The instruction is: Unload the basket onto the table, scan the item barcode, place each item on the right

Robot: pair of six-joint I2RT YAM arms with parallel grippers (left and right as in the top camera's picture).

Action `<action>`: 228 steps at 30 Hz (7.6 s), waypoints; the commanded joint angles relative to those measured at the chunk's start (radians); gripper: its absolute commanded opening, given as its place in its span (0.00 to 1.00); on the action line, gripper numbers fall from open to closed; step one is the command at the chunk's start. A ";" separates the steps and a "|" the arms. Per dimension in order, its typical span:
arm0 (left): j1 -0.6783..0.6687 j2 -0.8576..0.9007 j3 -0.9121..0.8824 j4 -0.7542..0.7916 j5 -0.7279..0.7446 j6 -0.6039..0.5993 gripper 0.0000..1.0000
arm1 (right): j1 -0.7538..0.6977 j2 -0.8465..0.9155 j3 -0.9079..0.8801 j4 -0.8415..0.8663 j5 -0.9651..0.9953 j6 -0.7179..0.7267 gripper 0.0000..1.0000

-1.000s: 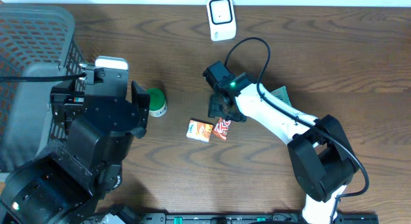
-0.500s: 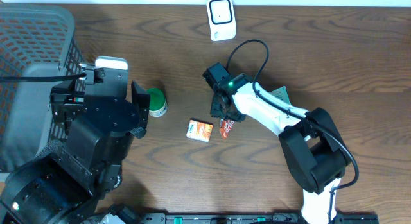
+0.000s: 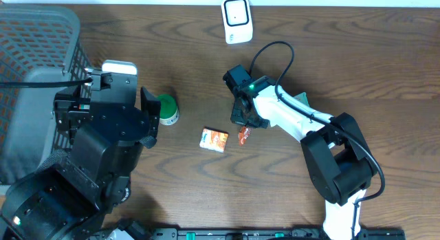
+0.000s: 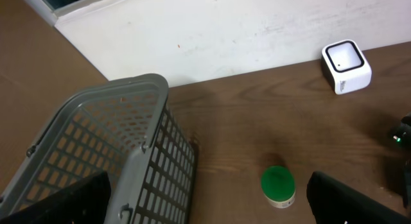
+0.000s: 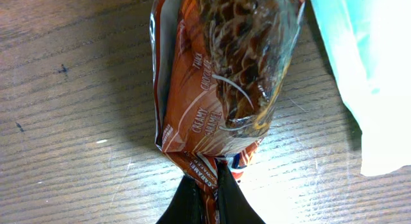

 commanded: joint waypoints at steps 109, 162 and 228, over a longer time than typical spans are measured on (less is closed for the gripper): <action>0.003 0.000 0.006 -0.003 -0.020 0.005 0.98 | -0.130 0.380 0.302 1.371 0.225 -2.021 0.01; 0.003 0.001 0.006 -0.003 -0.020 0.005 0.98 | -0.174 -0.064 0.527 0.161 0.152 -1.392 0.01; 0.003 0.001 0.006 -0.003 -0.020 0.005 0.98 | -1.130 -0.257 -0.161 0.070 -0.913 -0.917 0.99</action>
